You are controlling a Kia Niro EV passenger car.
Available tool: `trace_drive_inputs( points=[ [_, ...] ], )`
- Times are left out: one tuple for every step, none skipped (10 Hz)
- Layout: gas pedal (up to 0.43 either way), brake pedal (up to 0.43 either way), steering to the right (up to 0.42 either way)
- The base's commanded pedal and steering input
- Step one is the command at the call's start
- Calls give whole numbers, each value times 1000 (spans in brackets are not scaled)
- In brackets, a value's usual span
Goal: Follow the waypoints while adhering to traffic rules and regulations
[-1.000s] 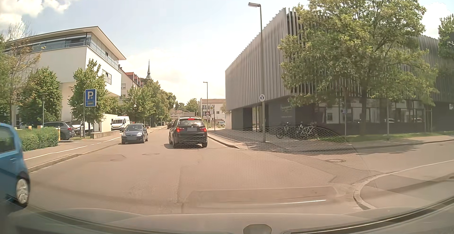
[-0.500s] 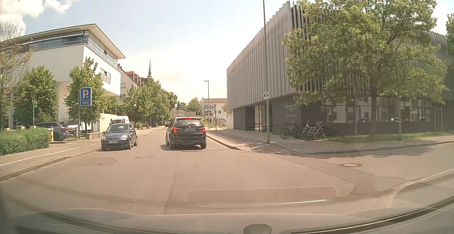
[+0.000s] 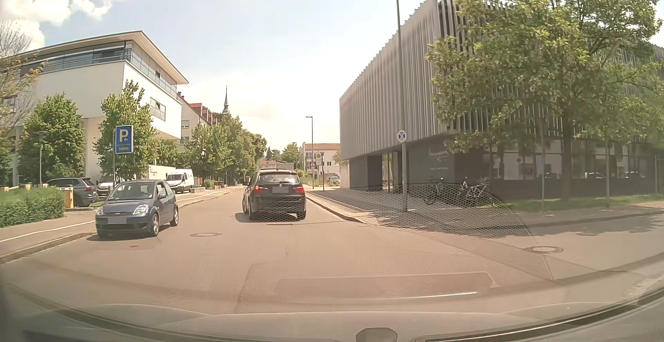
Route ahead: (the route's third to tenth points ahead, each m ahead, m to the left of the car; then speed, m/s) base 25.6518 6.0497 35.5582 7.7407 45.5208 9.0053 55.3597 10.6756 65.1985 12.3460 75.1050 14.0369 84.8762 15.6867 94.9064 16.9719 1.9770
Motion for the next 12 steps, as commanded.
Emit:
trace_drive_inputs(
  points=[
    [0,183,-91],
    [0,183,-92],
    [0,189,-93],
    [0,189,-95],
    [0,189,-96],
    [0,189,-97],
    [0,189,-98],
    [0,189,-99],
    [0,189,-99],
    [0,195,-99],
    [0,189,-99],
    [0,195,-99]
  ],
)
